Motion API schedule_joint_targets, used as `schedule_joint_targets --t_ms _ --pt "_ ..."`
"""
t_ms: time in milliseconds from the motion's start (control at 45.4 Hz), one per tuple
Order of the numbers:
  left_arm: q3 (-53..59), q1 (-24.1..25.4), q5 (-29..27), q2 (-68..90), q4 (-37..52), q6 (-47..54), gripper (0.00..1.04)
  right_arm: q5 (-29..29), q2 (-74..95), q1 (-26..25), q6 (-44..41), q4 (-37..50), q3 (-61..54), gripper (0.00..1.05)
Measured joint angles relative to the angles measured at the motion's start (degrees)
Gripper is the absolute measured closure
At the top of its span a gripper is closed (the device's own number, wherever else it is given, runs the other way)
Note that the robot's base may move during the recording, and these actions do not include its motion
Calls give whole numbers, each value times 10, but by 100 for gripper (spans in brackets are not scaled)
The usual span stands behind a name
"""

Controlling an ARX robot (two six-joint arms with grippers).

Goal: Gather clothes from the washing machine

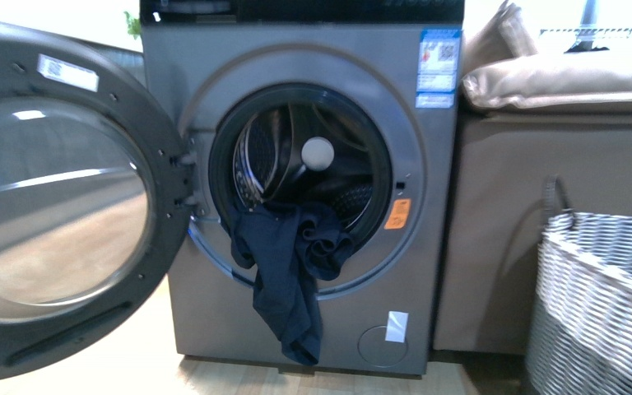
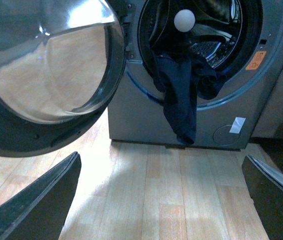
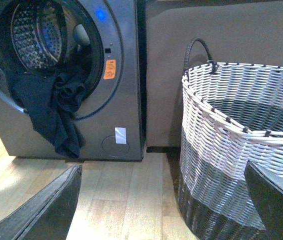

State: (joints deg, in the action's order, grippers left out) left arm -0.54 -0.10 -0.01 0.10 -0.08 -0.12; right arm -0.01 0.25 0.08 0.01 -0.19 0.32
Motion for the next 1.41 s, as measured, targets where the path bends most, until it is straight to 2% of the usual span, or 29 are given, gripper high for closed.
schedule_joint_targets --t_ms 969,991,1035,1079,1101,1255,1365,1409 --pt "0 0 1 0 0 0 7 0 0 0 0 0 0 7" --pt "0 1 5 0 0 0 7 1 0 0 0 0 0 7" --pt "-8 30 86 24 -18 -22 7 1 0 0 0 0 0 7" --pt "-23 62 212 101 16 -48 7 0 0 0 0 0 0 7" --pt "-30 67 243 135 41 -56 7 -1 0 0 0 0 0 7" --pt "-83 41 224 299 186 -62 7 0 0 -1 0 0 0 7" --pt "-124 1 185 409 261 -59 7 1 0 0 0 0 0 7" --pt "-162 -33 164 491 304 -55 7 1 0 -1 0 0 0 7"
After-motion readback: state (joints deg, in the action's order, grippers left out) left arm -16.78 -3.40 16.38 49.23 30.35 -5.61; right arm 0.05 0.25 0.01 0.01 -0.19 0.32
